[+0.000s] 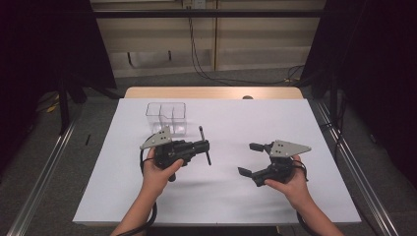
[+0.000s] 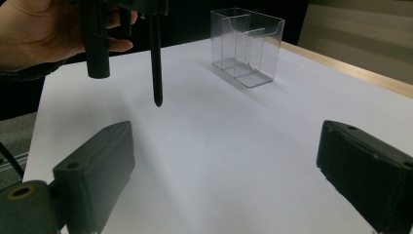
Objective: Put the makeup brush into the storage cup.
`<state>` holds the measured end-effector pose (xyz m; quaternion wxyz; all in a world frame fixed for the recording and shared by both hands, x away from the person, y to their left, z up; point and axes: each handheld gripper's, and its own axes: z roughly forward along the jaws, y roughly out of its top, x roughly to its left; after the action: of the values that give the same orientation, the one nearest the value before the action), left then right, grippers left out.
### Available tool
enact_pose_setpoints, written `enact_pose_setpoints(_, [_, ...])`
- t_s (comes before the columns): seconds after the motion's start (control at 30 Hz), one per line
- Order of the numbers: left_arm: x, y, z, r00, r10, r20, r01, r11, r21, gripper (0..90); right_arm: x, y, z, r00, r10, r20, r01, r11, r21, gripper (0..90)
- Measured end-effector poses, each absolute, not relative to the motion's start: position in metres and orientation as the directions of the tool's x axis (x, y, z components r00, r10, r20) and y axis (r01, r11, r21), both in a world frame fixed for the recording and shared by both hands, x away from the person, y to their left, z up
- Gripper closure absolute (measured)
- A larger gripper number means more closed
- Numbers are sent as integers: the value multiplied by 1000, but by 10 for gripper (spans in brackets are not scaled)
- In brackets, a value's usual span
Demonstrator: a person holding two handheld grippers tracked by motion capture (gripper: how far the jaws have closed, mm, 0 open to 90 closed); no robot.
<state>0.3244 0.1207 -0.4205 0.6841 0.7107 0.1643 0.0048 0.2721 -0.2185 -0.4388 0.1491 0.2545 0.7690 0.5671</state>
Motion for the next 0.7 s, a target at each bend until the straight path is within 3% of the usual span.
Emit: enact_pose_setpoints(0.7, [326,129,-421,942,263,-211,223,-18,975,837,267,-238,-439,-808,586,65,235,220,947,26])
